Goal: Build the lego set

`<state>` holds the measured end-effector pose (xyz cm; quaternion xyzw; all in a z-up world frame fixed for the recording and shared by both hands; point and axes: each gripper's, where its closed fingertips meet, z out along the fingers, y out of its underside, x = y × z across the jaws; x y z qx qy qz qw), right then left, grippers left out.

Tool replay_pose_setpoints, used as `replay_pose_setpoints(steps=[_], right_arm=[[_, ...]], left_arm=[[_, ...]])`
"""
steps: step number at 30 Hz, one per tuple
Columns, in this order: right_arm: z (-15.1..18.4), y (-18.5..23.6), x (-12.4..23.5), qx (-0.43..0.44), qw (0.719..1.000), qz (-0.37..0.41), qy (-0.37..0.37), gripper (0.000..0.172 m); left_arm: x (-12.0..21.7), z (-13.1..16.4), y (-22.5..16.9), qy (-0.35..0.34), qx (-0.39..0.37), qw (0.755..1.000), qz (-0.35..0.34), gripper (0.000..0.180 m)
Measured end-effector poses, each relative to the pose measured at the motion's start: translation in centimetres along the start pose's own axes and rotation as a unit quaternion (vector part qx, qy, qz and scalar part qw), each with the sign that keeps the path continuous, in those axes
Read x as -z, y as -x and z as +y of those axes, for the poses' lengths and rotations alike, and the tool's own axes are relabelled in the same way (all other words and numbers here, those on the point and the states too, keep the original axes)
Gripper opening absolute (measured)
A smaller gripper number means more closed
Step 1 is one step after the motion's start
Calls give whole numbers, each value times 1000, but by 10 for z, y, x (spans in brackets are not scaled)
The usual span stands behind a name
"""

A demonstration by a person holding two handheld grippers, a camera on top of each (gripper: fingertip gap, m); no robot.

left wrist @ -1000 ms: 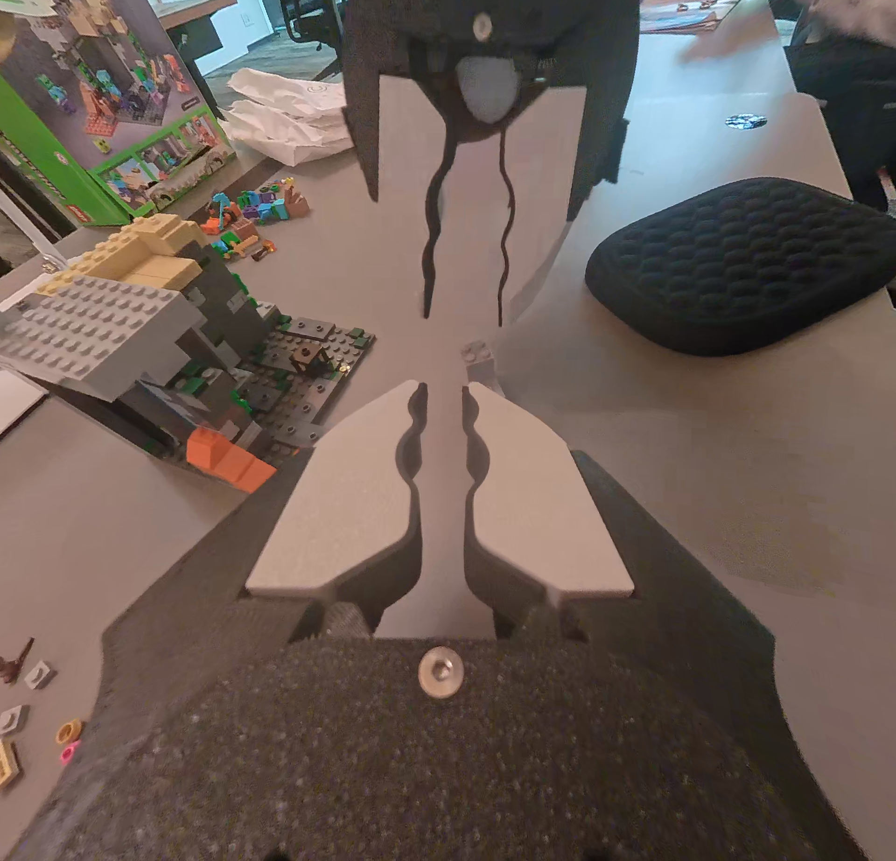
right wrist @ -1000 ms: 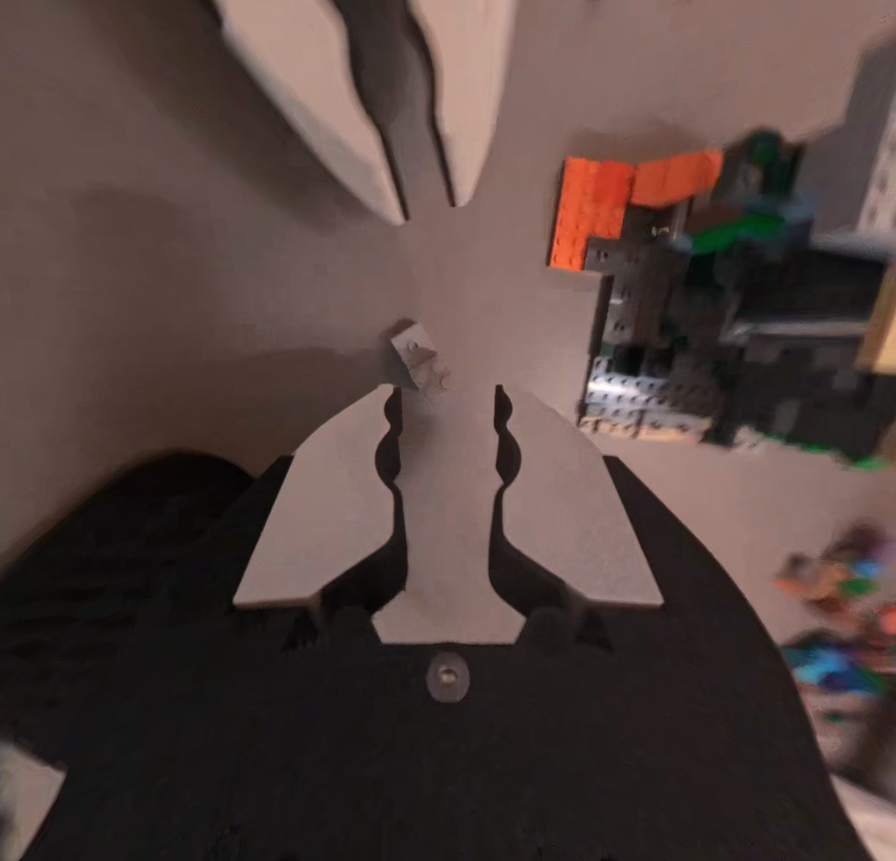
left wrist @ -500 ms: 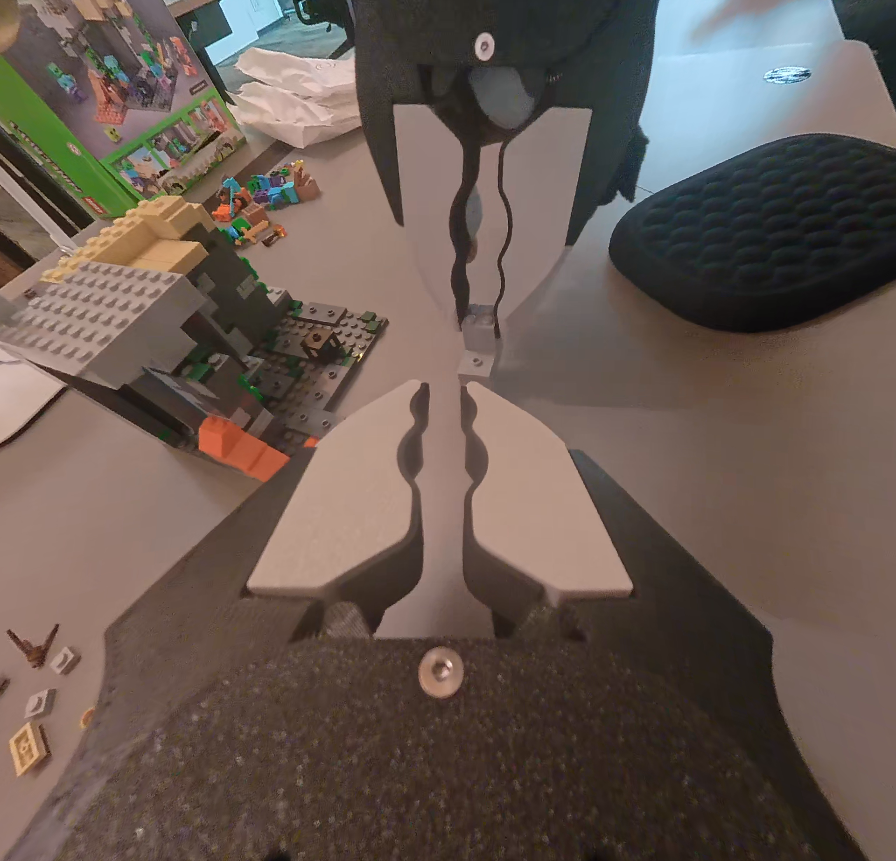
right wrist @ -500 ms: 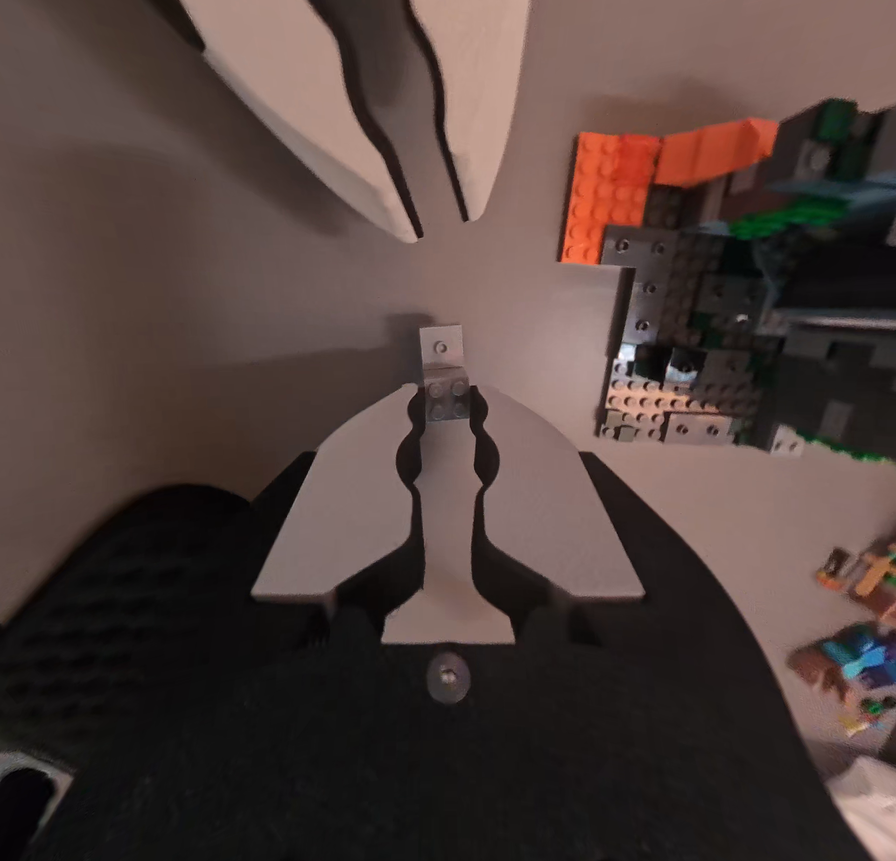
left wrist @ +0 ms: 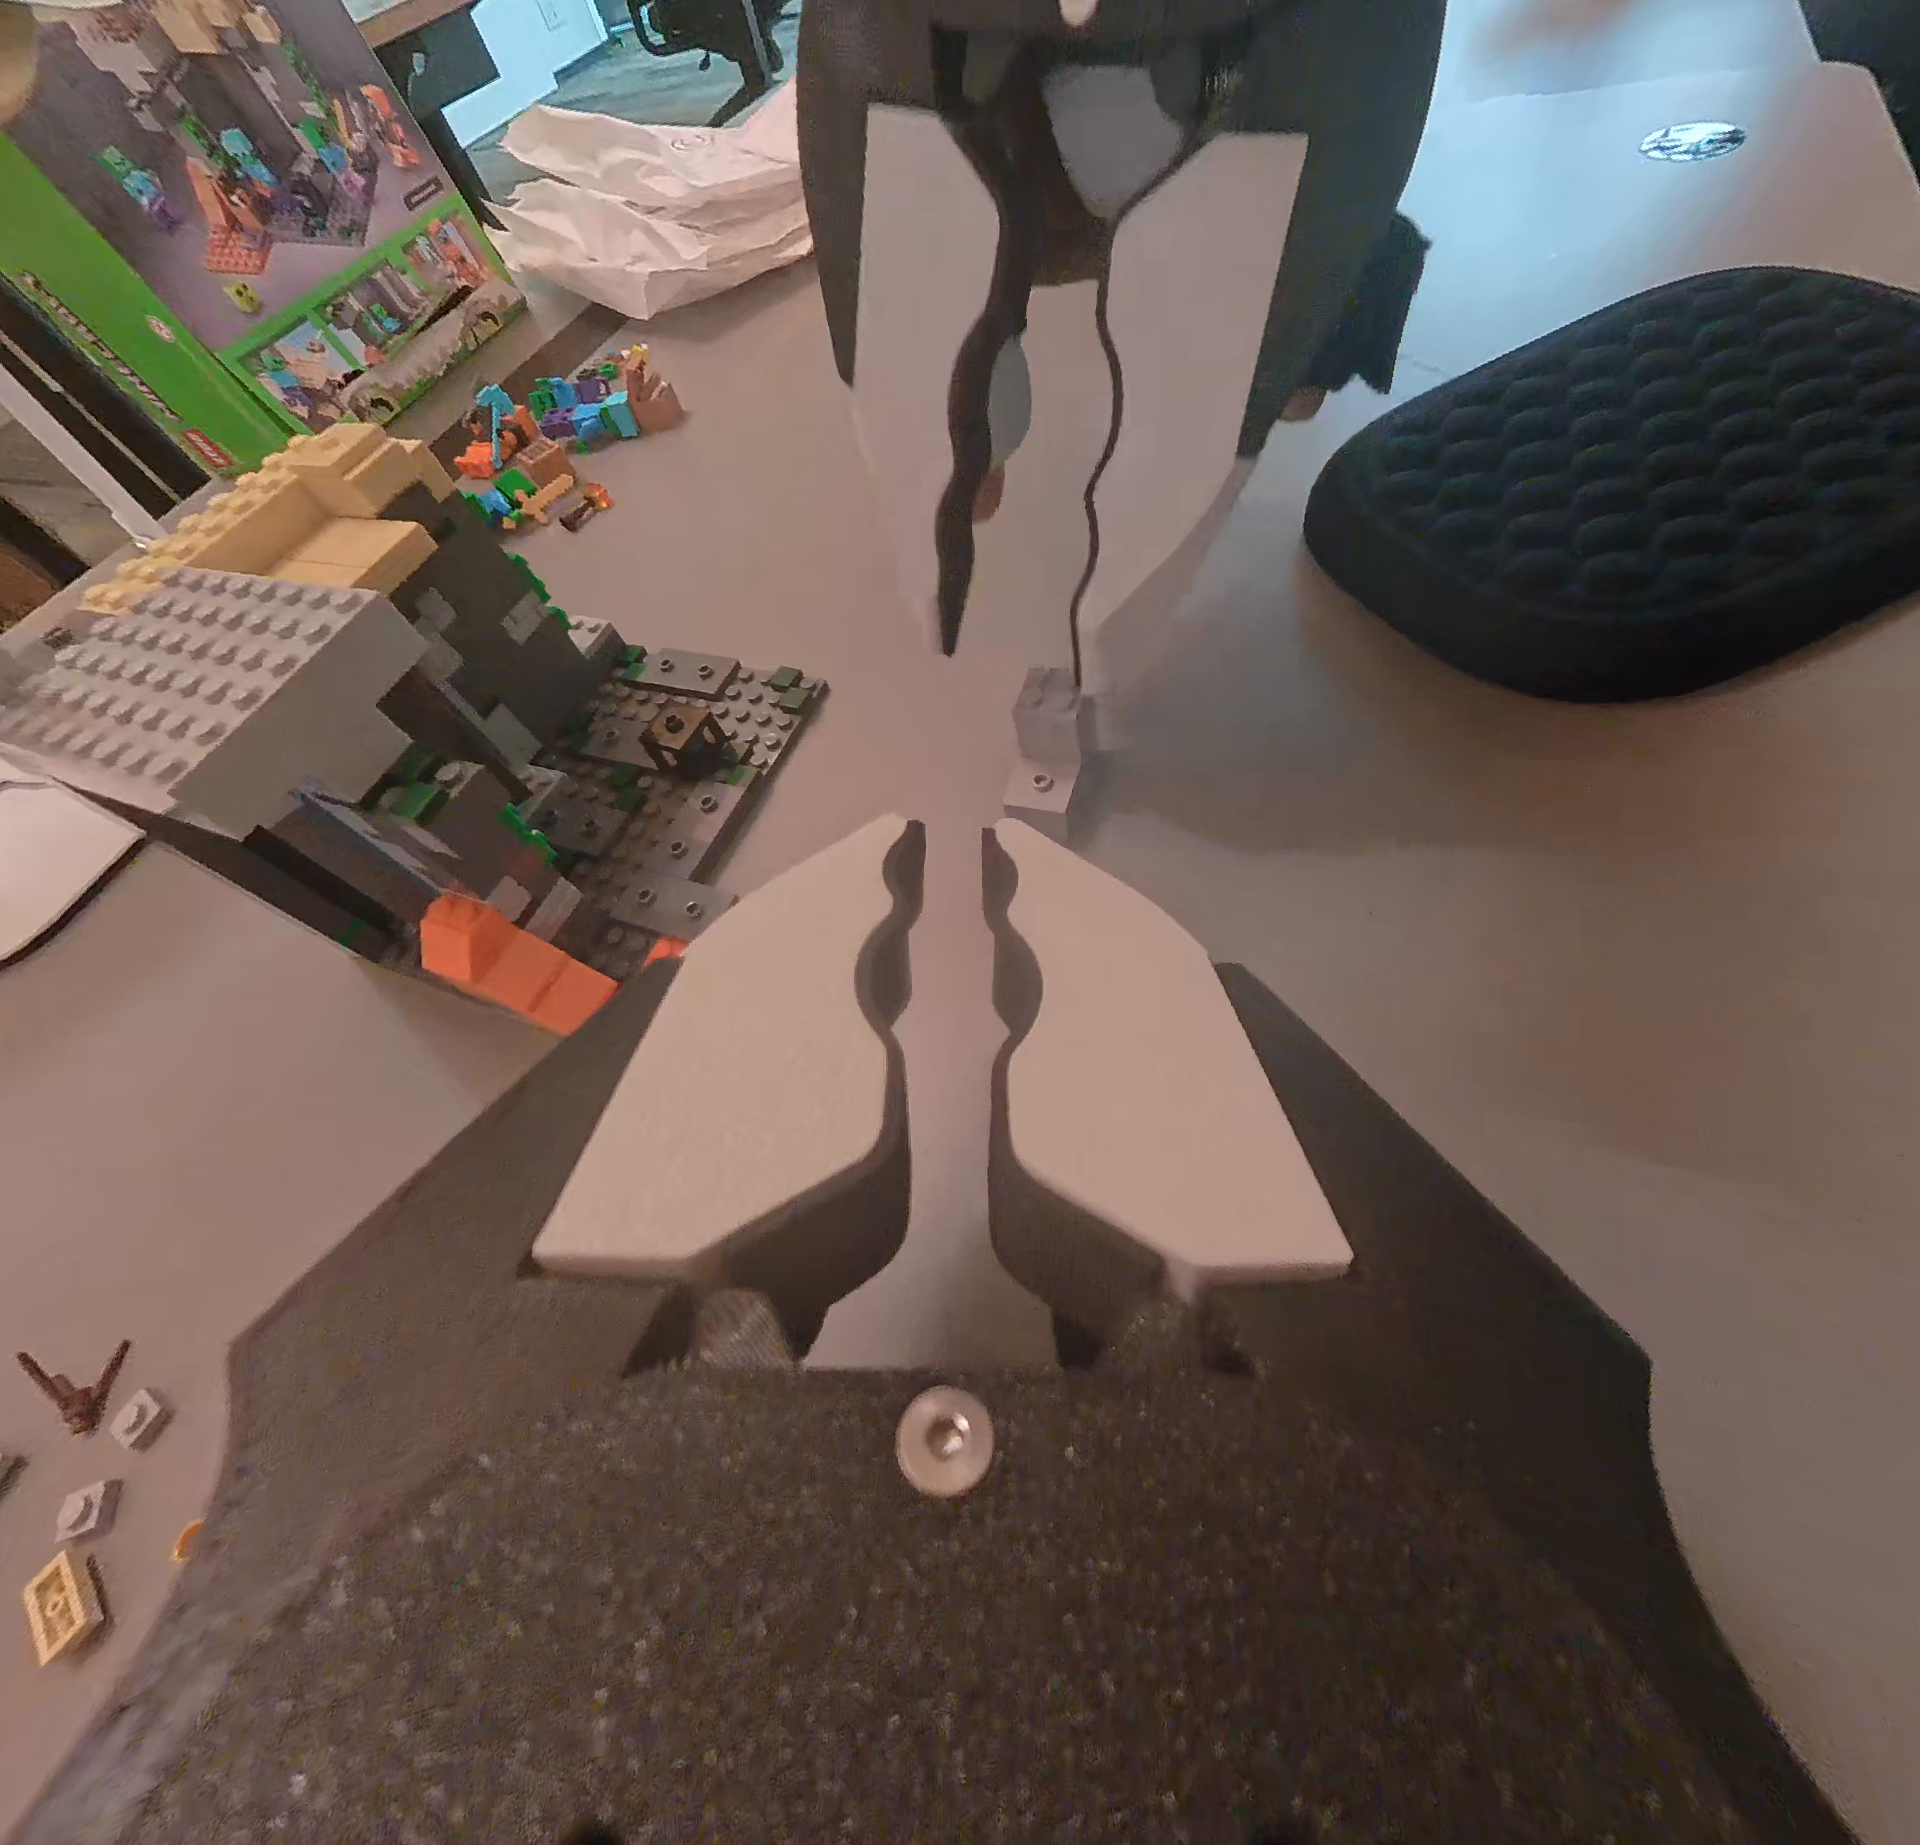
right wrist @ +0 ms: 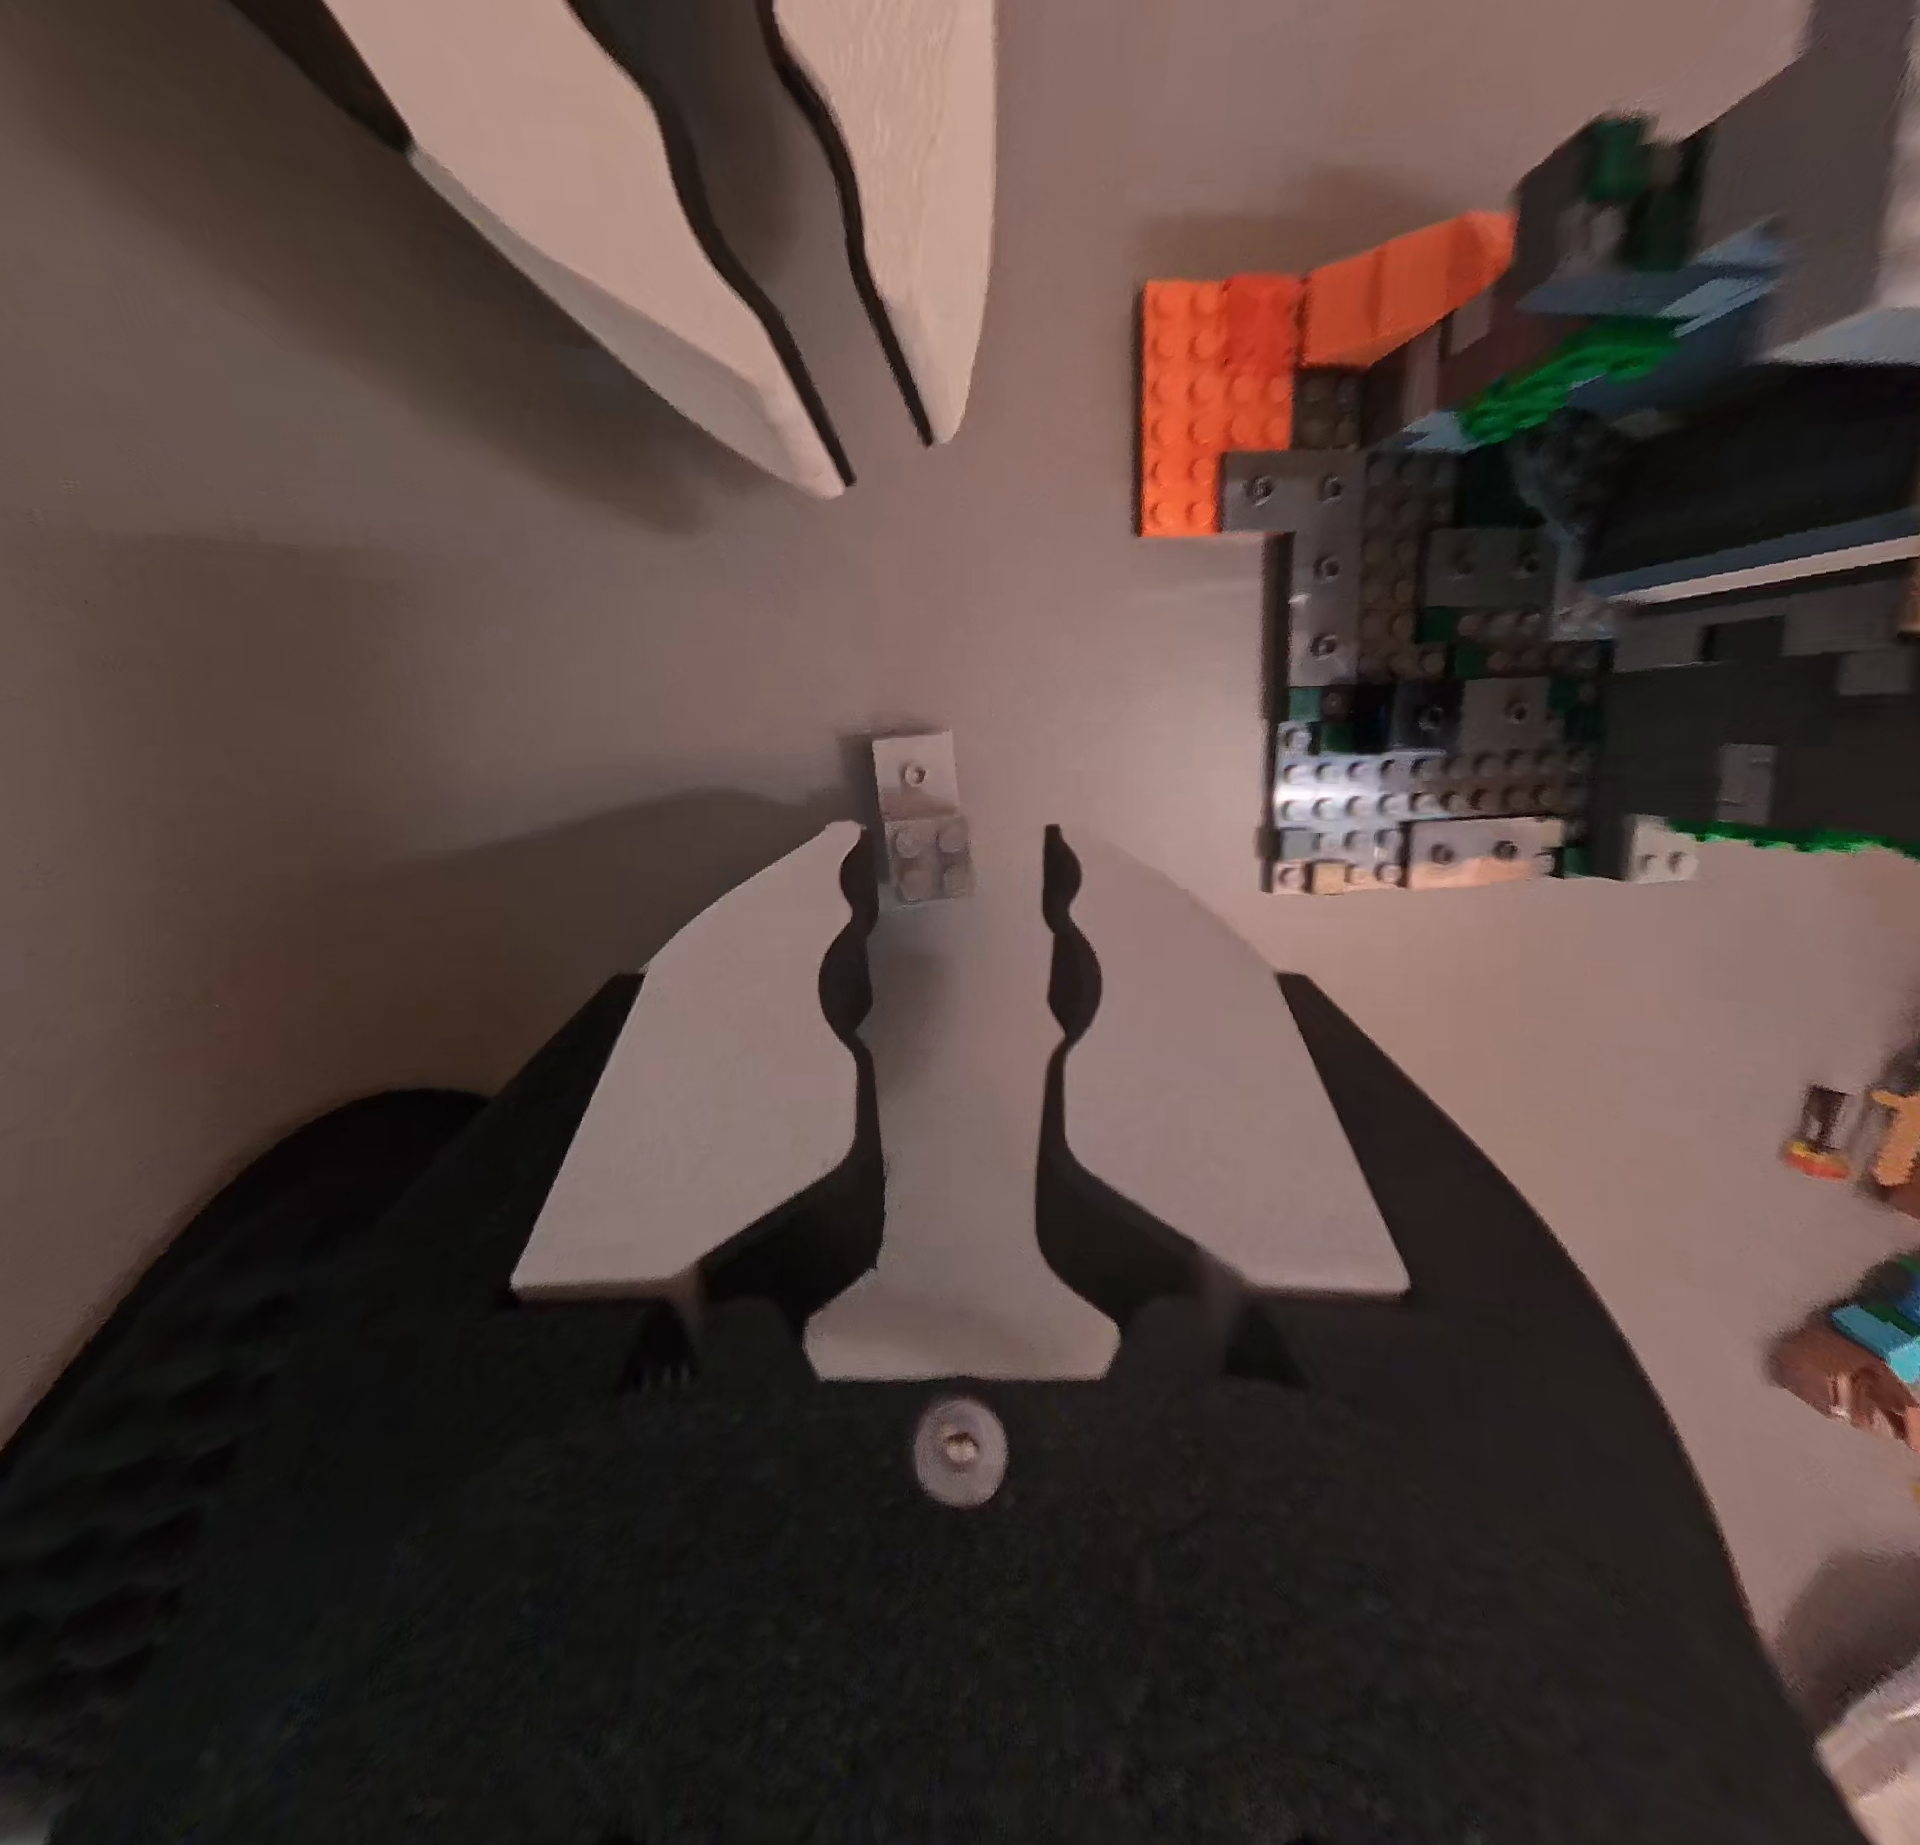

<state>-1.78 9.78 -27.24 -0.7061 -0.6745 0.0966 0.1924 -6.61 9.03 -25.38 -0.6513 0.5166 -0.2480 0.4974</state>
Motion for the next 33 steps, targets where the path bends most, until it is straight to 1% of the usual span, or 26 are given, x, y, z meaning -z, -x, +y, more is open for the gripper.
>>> replay_pose_setpoints(steps=[1,4,7,10,12,15,17,19,21,26,29,33], right_arm=[[-5,-4,6,-7,1000,11,-23,31],[-20,-21,25,-45,992,58,-106,32],[-26,-46,44,-95,969,123,-190,31],[-25,-74,64,-149,934,194,-259,23],[-25,-92,79,-183,905,235,-305,14],[-24,-116,100,-216,864,287,-354,2],[-25,-132,113,-232,837,316,-381,0],[-27,-147,124,-252,812,339,-403,0],[-29,-162,132,-263,796,356,-413,0],[-46,-197,145,-271,776,379,-425,0],[-60,-218,155,-264,765,398,-433,0],[-77,-249,168,-256,756,418,-435,0]], left_arm=[[1,-1,1,-4,2,1000,-1,8],[5,-6,7,-21,13,1000,-15,1],[9,-8,19,-31,32,998,-42,0],[15,-16,39,-56,55,993,-83,0],[20,-25,54,-81,70,988,-110,0],[26,-39,74,-106,78,980,-148,0],[27,-47,83,-113,93,976,-160,0],[26,-58,93,-124,113,972,-165,0],[26,-74,105,-142,116,967,-178,0],[19,-120,139,-176,109,956,-209,0],[17,-147,165,-200,109,944,-237,0],[19,-169,193,-225,120,930,-265,0]])
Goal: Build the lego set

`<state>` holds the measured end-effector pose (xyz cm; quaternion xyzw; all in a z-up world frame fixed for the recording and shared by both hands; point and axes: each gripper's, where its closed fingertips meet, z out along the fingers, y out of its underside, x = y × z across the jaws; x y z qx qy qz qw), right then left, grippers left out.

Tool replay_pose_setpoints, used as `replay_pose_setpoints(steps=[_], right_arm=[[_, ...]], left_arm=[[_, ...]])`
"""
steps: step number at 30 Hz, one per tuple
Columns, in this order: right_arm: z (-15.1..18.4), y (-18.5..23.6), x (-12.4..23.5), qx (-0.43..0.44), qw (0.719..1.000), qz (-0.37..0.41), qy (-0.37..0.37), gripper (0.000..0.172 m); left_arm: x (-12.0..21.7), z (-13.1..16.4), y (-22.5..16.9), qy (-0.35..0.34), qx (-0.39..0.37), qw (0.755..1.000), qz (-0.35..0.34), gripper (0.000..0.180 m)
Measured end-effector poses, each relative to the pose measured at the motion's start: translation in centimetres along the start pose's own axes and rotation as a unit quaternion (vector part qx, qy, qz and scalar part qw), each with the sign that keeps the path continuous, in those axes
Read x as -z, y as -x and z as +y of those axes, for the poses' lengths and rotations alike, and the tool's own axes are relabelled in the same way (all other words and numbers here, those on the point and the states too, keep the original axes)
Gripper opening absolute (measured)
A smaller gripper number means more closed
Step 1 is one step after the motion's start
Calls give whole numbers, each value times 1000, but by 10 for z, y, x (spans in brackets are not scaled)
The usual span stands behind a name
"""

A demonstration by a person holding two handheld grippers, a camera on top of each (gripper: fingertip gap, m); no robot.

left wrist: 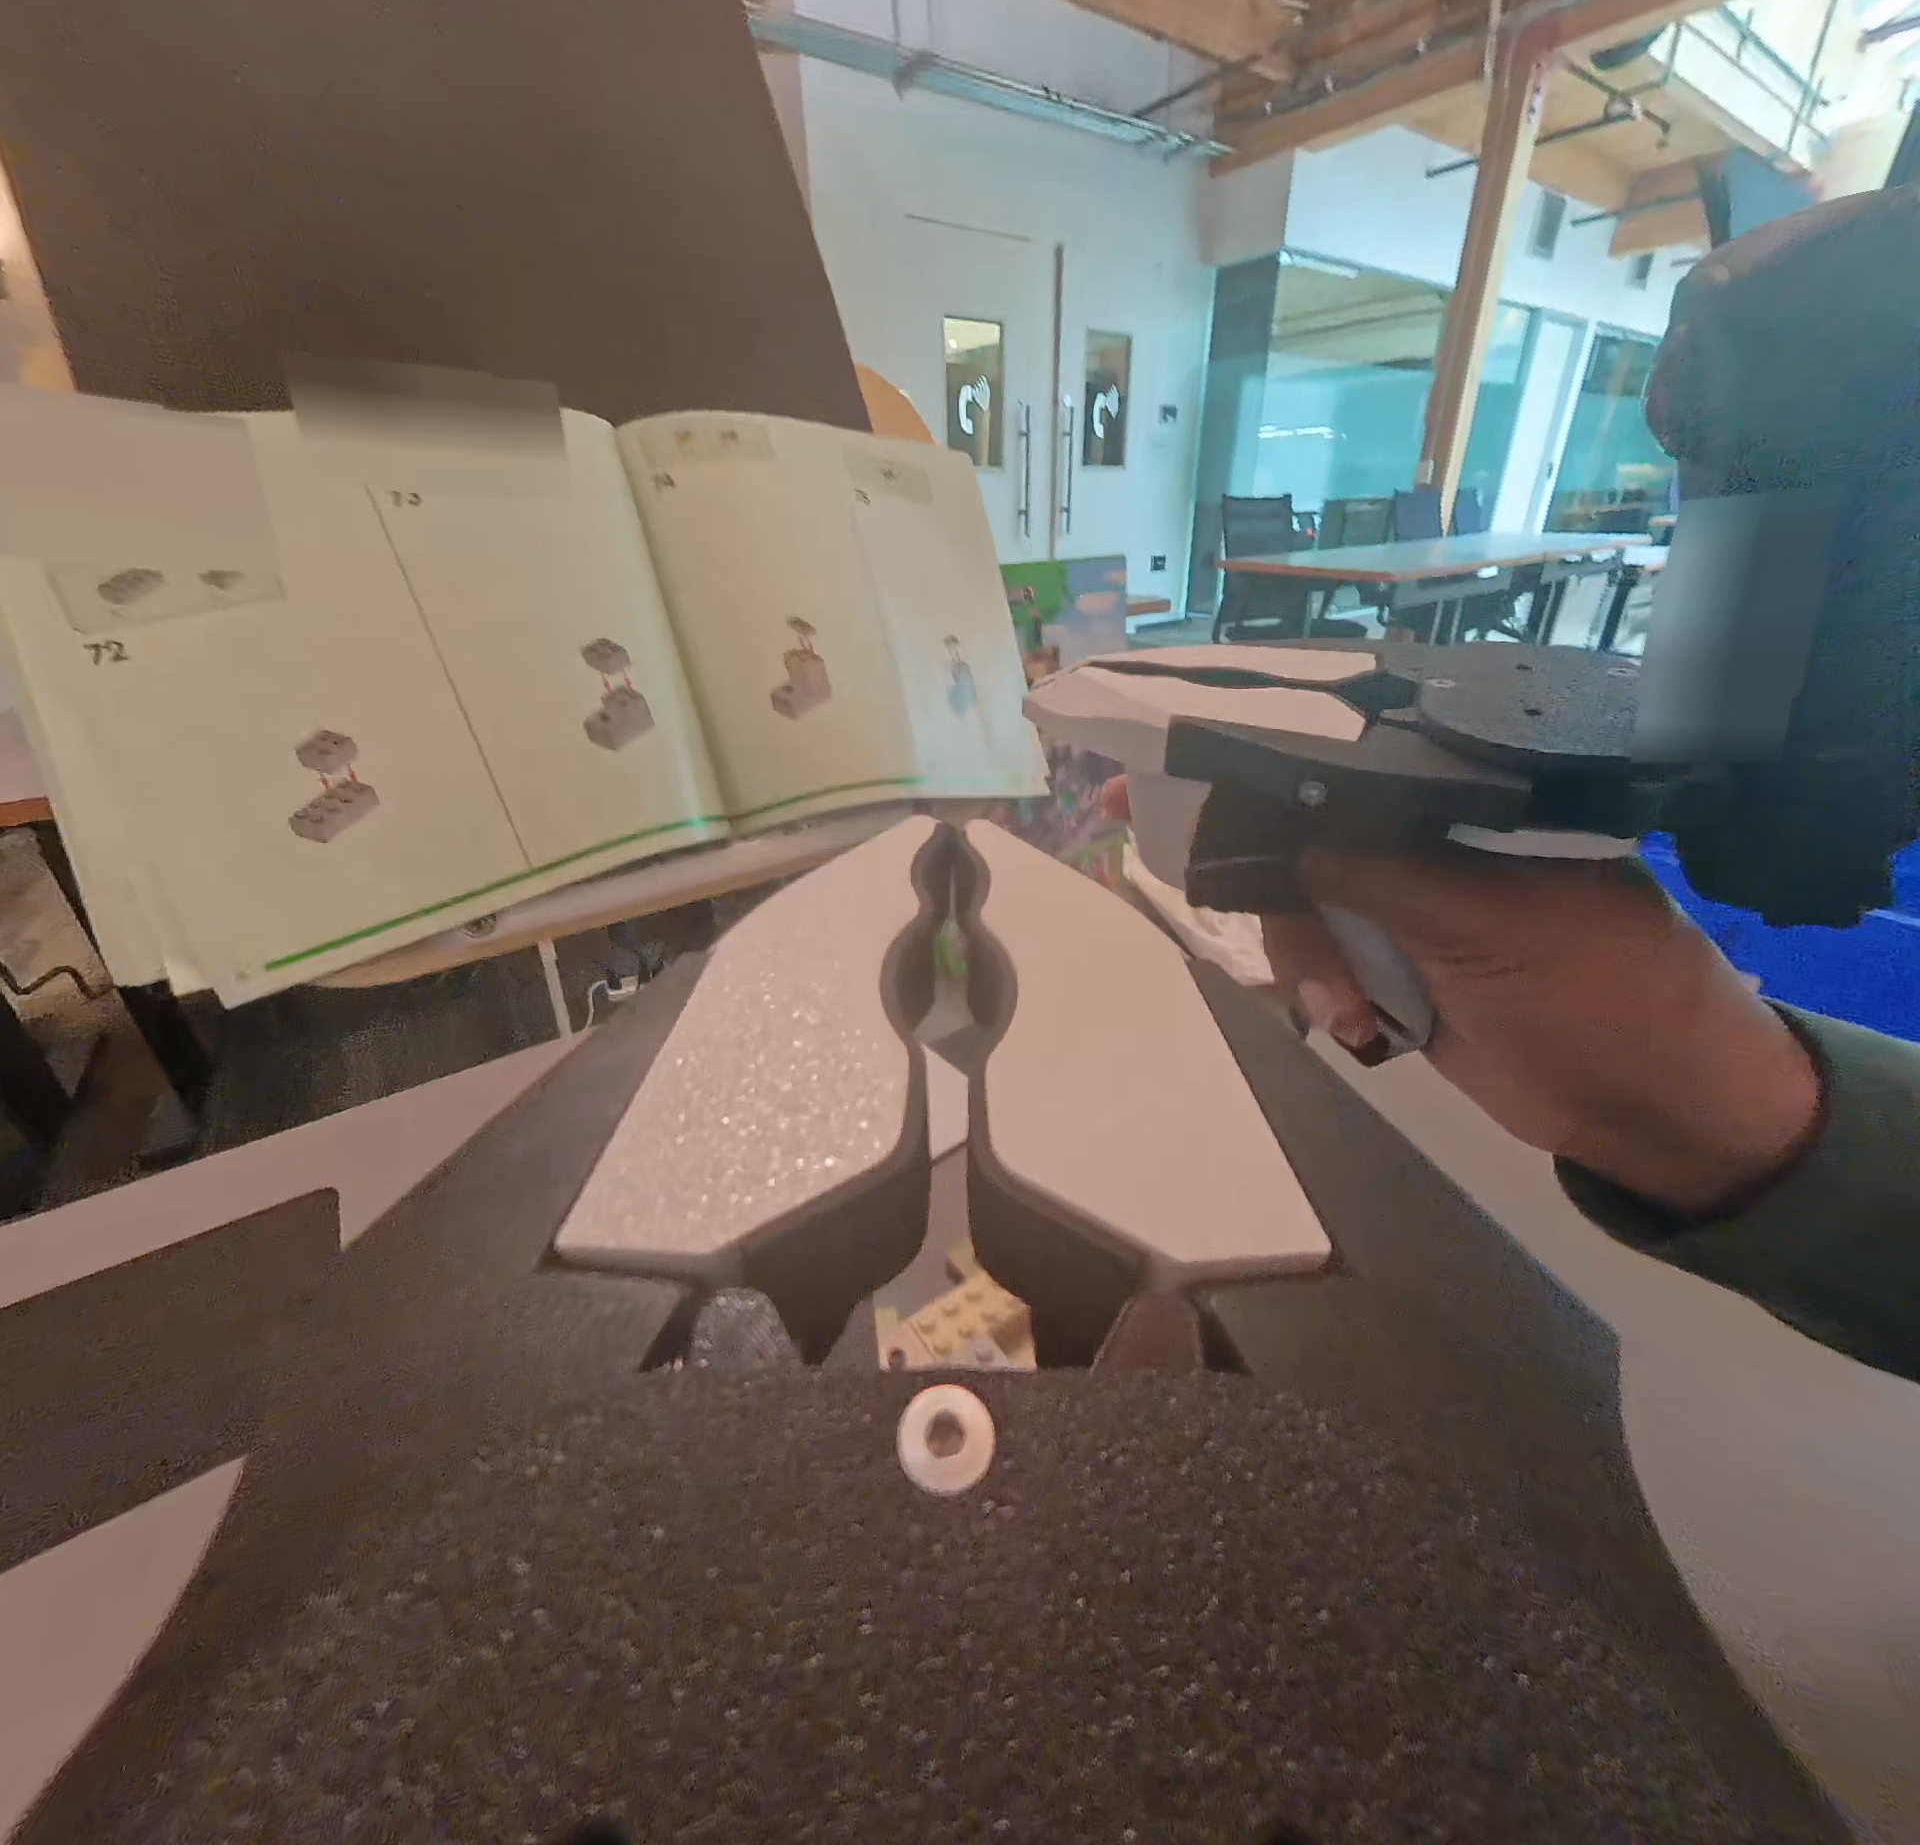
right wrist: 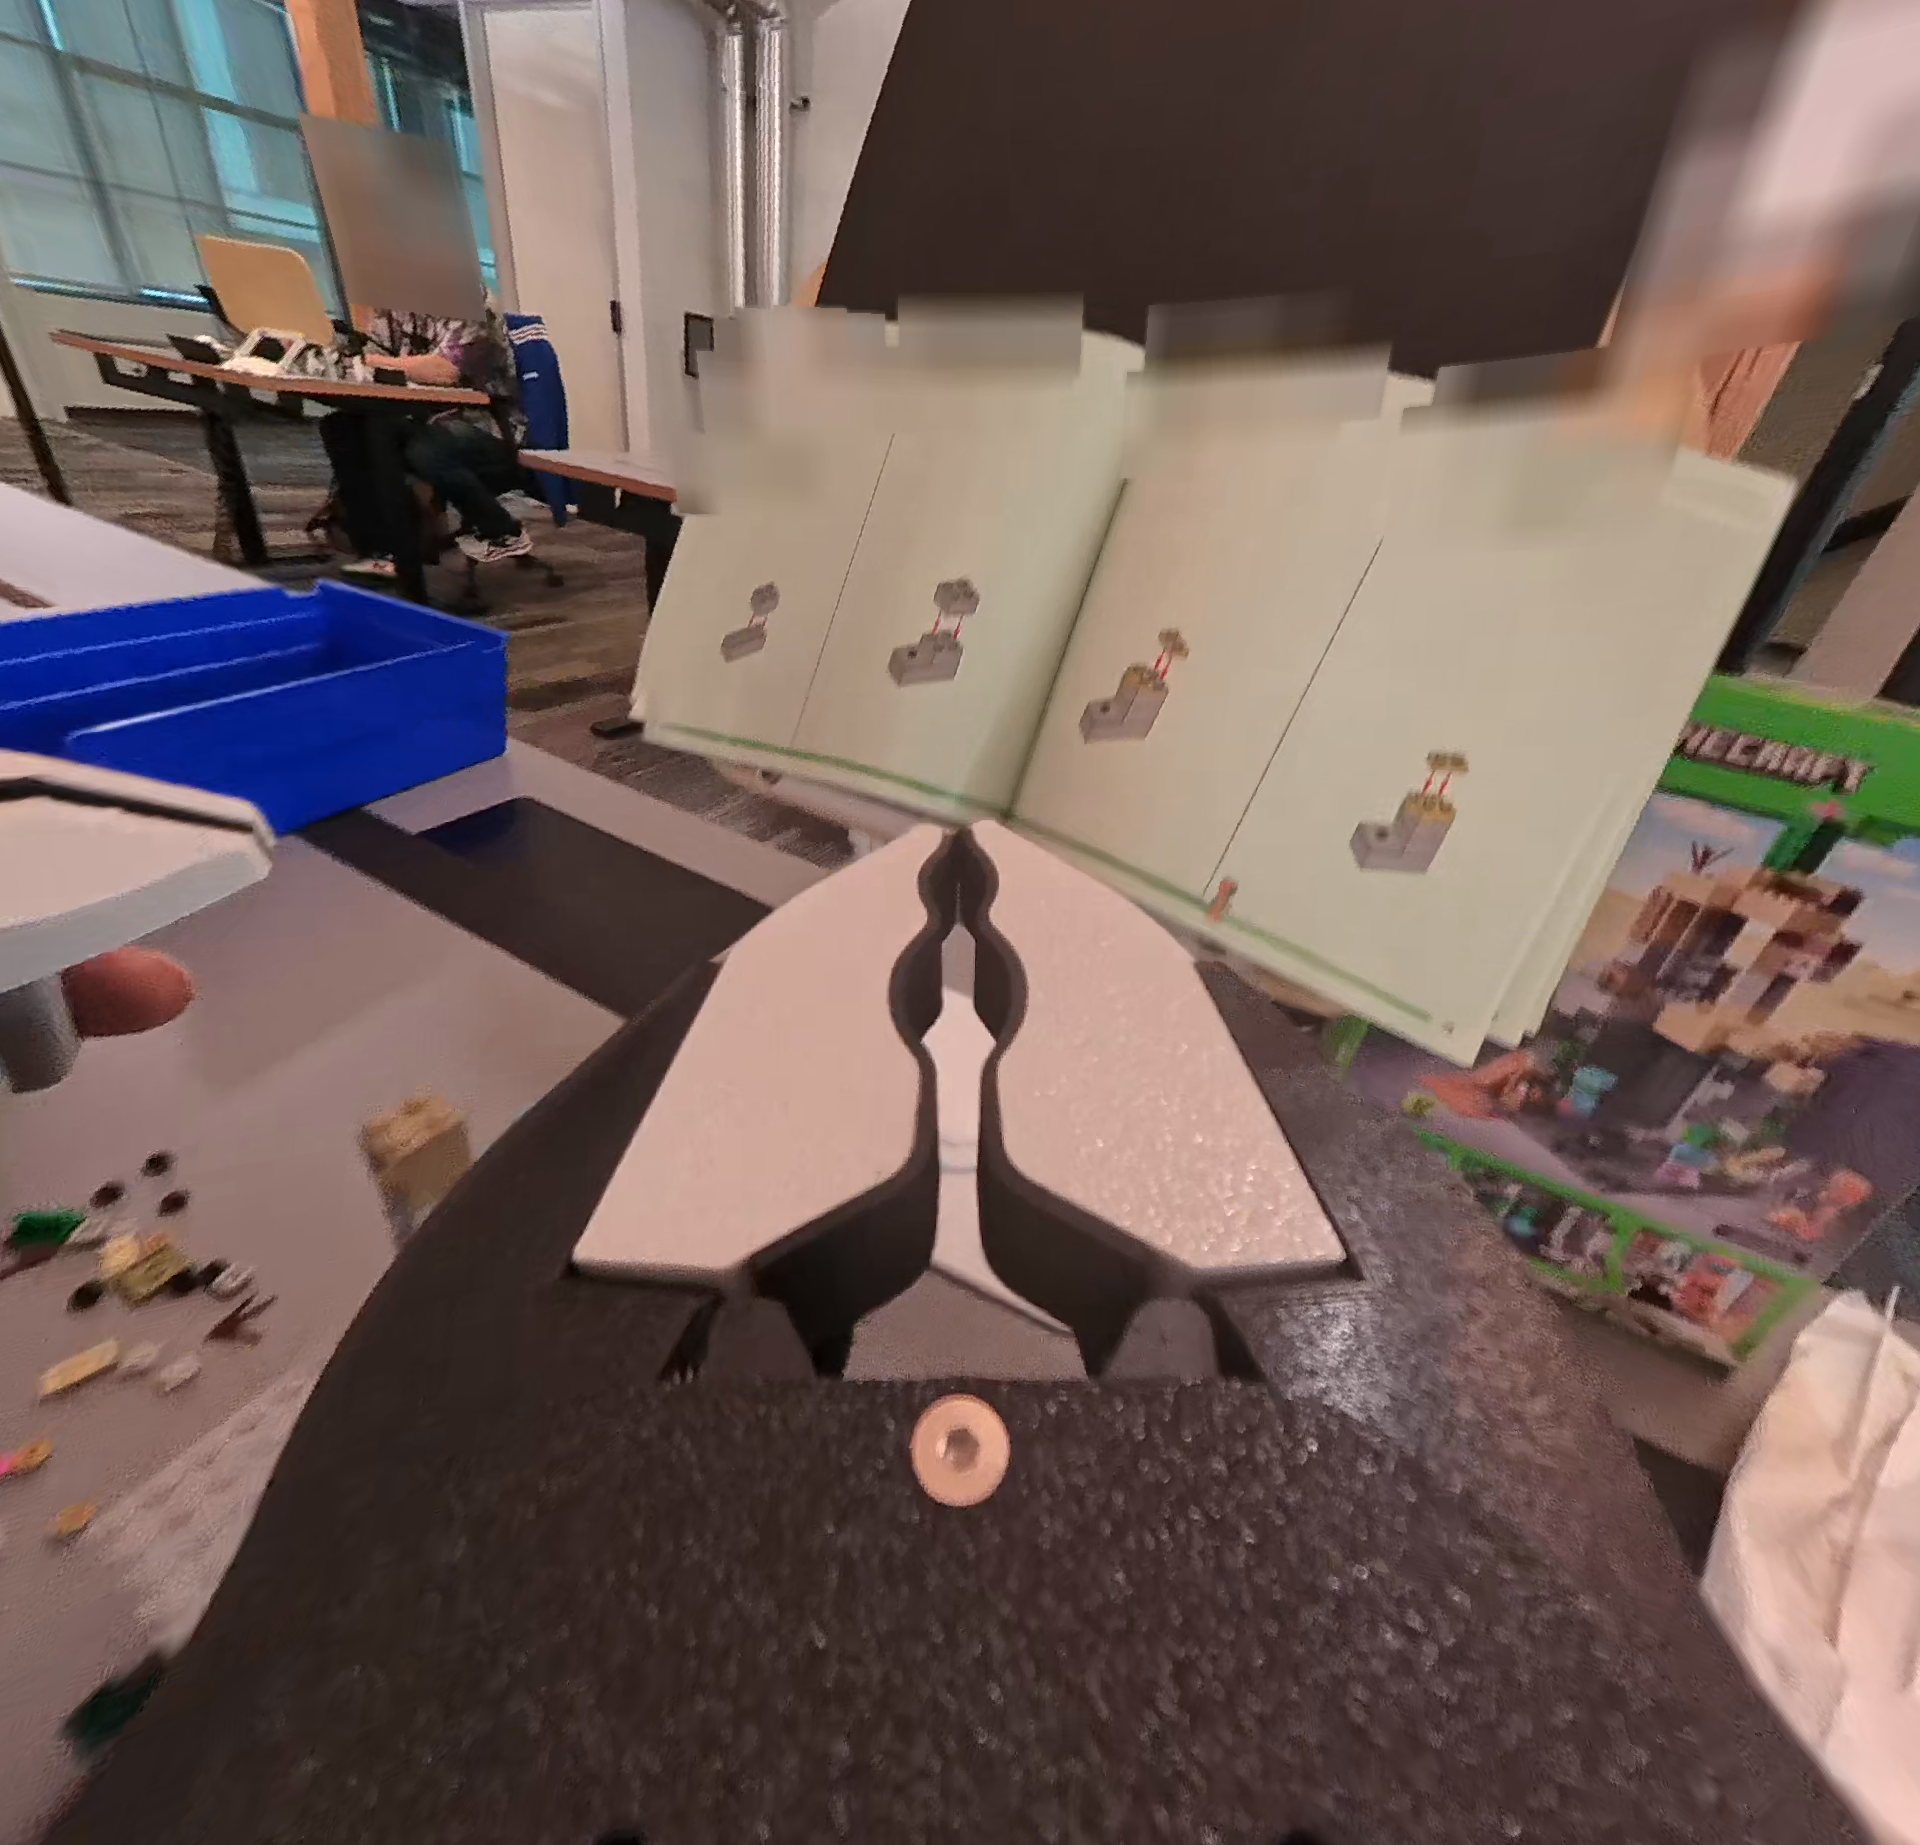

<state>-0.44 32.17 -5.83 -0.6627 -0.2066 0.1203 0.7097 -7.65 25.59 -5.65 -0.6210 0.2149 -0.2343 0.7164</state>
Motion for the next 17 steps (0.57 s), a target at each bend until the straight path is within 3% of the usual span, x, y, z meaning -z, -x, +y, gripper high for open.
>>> replay_pose_setpoints(steps=[8,17], right_arm=[[-47,-35,-65,-21,999,22,-24,0],[-61,-50,-128,-22,999,36,-19,0]], left_arm=[[-2,3,36,-7,29,999,-28,0],[8,6,74,2,49,997,-53,0]])
